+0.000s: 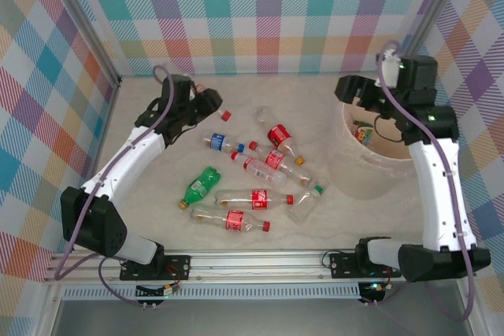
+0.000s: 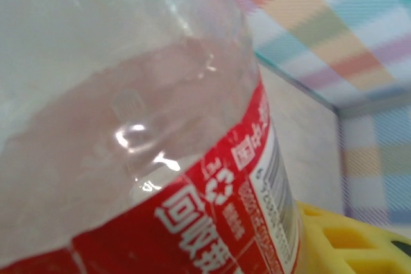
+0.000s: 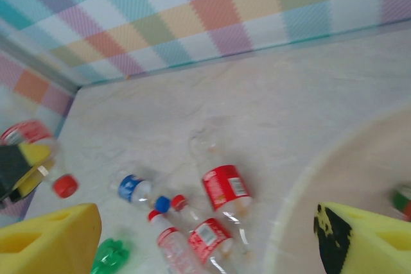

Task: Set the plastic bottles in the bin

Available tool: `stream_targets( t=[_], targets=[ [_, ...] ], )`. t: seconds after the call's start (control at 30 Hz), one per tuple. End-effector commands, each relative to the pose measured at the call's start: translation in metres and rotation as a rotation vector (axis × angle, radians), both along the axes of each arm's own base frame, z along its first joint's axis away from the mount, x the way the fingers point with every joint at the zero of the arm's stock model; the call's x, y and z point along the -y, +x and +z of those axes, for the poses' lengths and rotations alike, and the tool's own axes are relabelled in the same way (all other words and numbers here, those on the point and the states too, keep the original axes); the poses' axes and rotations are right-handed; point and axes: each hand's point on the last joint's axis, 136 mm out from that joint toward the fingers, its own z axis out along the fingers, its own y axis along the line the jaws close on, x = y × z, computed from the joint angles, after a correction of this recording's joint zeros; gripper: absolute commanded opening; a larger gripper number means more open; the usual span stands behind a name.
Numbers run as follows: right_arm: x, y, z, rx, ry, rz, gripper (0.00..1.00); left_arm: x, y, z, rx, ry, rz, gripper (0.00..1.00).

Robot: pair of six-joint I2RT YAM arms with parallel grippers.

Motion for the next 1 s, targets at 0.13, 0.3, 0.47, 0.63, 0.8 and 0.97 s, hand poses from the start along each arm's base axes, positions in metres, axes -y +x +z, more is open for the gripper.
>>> stream_targets(
  t=[0.13, 0.3, 0.47, 0.63, 0.8, 0.97],
  targets=[
    [-0.08, 0.007, 0.024, 0.0, 0.171, 0.278, 0.86, 0.1, -0.034, 0.04, 0.17, -0.074, -0.459, 0.07],
    [-0.108, 0.01, 0.019, -0.064, 0.203, 0.382, 0.87, 0.137, -0.071, 0.038, 0.225, -0.076, -0.687, 0.07],
    [-0.116, 0.02, 0.005, -0.118, 0.22, 0.397, 0.87, 0.156, -0.099, 0.044, 0.278, -0.105, -0.843, 0.08],
    [-0.126, 0.028, -0.005, -0.162, 0.254, 0.43, 0.88, 0.171, -0.121, 0.042, 0.293, -0.101, -0.967, 0.08],
    [-0.129, 0.039, -0.011, -0.166, 0.261, 0.424, 0.88, 0.184, -0.139, 0.03, 0.273, -0.073, -1.05, 0.07],
    [-0.132, 0.048, -0.025, -0.202, 0.259, 0.41, 0.87, 0.189, -0.141, 0.028, 0.273, -0.072, -1.068, 0.07]
  ],
)
